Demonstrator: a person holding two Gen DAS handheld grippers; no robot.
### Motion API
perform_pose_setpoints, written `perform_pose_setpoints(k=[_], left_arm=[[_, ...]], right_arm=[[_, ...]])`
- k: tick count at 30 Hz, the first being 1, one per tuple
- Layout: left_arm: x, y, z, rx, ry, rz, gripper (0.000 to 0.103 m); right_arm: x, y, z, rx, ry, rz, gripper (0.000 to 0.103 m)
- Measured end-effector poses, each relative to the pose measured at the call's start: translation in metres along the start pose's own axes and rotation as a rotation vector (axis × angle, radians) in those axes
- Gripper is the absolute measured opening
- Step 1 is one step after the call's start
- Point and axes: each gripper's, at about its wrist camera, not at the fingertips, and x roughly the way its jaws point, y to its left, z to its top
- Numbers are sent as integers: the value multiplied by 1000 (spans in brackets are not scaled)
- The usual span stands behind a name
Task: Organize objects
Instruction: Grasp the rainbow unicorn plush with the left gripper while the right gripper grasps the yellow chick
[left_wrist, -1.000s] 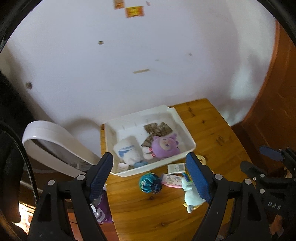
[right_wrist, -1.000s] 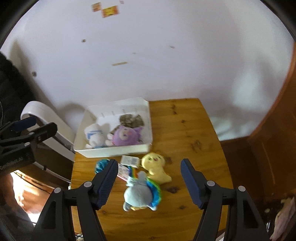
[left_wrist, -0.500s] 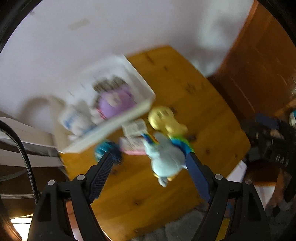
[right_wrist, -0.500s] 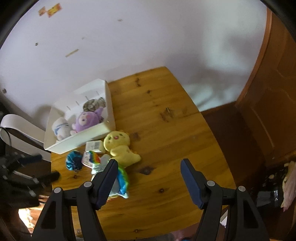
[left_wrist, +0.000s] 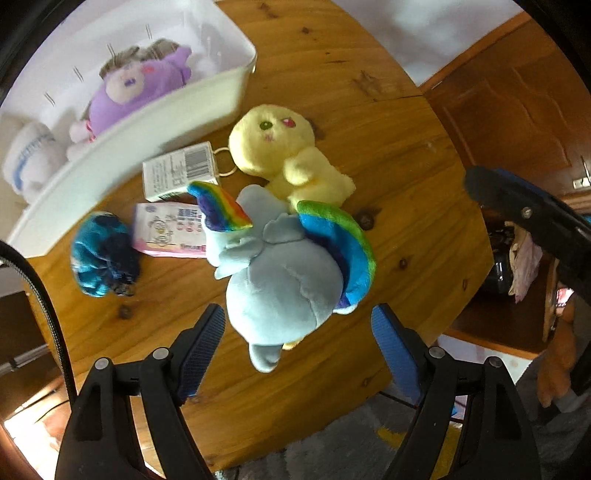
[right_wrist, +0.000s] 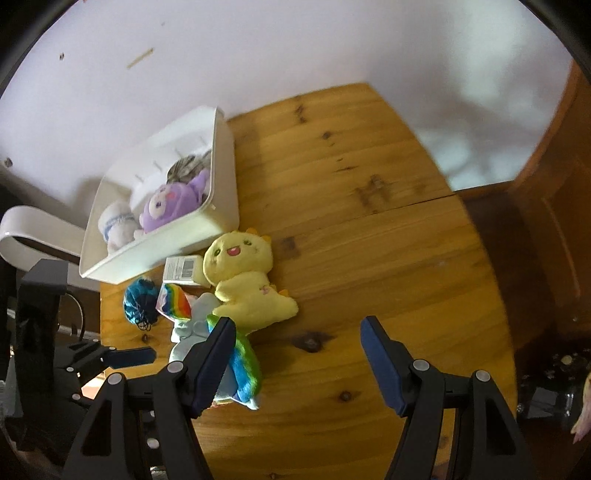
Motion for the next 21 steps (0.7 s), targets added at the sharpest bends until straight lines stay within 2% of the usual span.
perform_pose_setpoints(k=[9,14,17,21], left_arm=[[26,13,3,-93,5,-47,88],[39,14,-2,-120,6,-59,89],[43,17,-3,-140,5,-58,89],[45,27,-2,-176,5,-83,89]], right_arm=[[60,20,24,-72,94,92,71],[86,28,34,-104,139,99,71],[99,29,37,-101,170,136,71],[114,31,37,-116,203,116,71]])
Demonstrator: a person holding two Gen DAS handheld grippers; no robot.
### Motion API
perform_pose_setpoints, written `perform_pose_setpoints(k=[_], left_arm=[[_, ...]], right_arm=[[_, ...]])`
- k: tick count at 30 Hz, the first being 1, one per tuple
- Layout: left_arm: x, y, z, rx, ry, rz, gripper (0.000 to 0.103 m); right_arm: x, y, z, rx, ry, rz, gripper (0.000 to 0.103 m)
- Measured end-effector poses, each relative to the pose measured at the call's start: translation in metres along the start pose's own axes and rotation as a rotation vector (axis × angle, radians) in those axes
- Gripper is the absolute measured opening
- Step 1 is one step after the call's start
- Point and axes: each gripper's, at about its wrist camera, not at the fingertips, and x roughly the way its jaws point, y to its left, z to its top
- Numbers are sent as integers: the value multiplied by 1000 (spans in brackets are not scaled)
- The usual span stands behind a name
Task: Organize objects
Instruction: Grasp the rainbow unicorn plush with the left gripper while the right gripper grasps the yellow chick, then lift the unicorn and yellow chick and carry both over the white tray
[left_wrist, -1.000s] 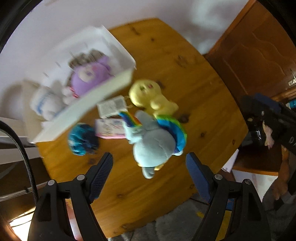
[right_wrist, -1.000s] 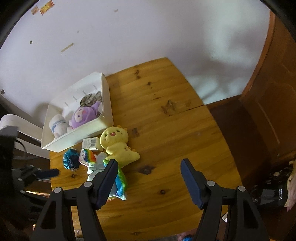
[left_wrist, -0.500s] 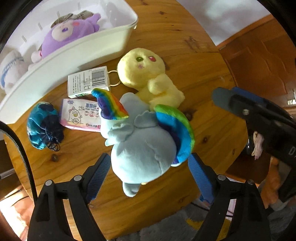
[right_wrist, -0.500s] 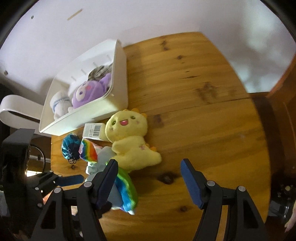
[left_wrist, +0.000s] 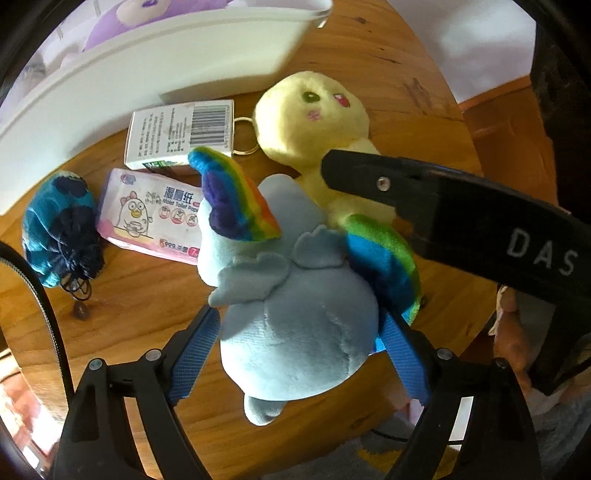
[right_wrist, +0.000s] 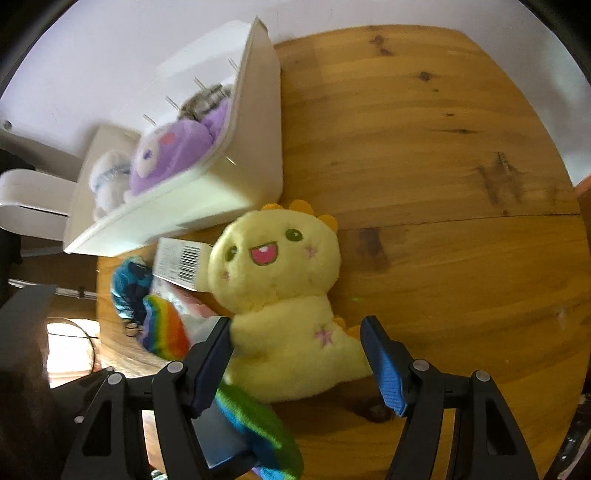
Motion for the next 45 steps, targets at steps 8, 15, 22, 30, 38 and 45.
perform_pose_setpoints(k=[8,15,22,30,38,45], left_arm=[[2,-1,-5,-4,-1,-5,89],[6,2,-11,-10,21,-55,83],[9,6,-17,-7,25,-98,80],[-4,0,-32,81,-11,-60,77],[-45,-3,-52,172,-71,-54,76],[-102,-7,-75,254,-188,-23,77]], right_arm=[[8,-3,0,0,15,1,67],[9,1,-2,-17,5,-14,60],[8,4,-3,-25,-1,-33,53],[-5,7,-11,-10,-9,-45,49],[-43,11,-14,-6,-69,-43,49],[-88,30,-13,-2,-156,-39,49]])
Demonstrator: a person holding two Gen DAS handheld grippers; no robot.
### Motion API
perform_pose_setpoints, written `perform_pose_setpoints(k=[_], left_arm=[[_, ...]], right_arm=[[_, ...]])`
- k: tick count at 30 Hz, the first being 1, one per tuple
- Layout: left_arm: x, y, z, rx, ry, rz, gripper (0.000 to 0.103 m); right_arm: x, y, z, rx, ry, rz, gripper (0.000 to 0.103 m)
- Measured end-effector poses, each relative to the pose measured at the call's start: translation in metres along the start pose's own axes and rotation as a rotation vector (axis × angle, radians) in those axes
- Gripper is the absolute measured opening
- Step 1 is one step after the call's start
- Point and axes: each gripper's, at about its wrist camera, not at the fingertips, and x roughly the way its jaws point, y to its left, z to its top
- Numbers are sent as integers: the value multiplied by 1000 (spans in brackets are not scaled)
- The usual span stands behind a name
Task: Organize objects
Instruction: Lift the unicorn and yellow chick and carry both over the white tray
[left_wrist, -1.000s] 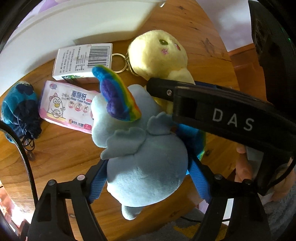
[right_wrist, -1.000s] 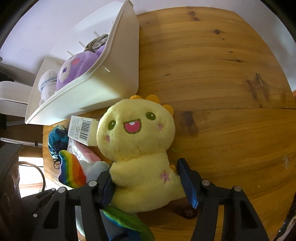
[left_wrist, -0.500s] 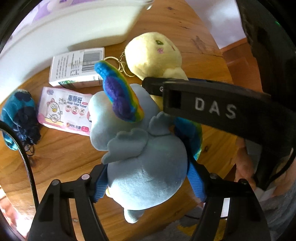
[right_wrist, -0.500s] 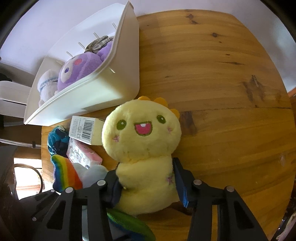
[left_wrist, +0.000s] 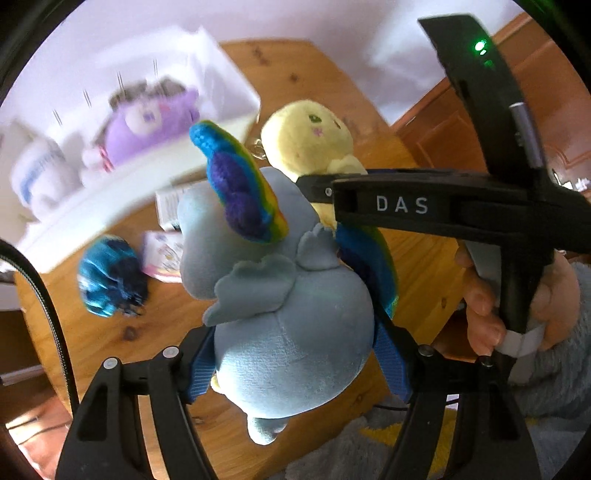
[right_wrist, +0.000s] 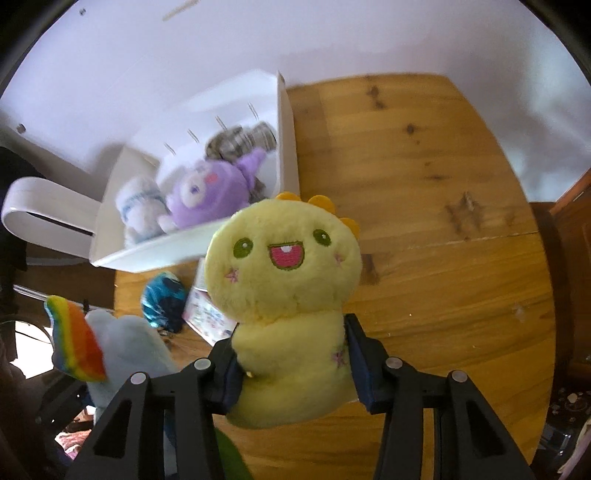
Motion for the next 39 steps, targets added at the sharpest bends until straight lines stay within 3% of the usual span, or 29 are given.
perform_pose_setpoints(k=[9,14,23,27,31,33,39], left_arm=[[-79,-5,-19,76,-152,78,77],[-122,14,-20,25,-236,111,77],[-217,70,-3,-99,-428,314,77],[-247,88,11,-138,-492,369,77],[-264,103,29,-160,-530,398,77],[-261,92,45,-166,-536,411,77],[-257,108,75,-186,-532,432,77]], right_arm=[[-48,34,11,-35,-115,13,49],[-73,51,20,-62,-172,21,49],[-97,70,46,-109,-233,47,49],[-100,77,61,-127,-239,57,49],[-102,86,81,-139,-245,79,49],[-104,92,92,-150,-256,82,49],[-96,106,128,-155,-263,85,50]])
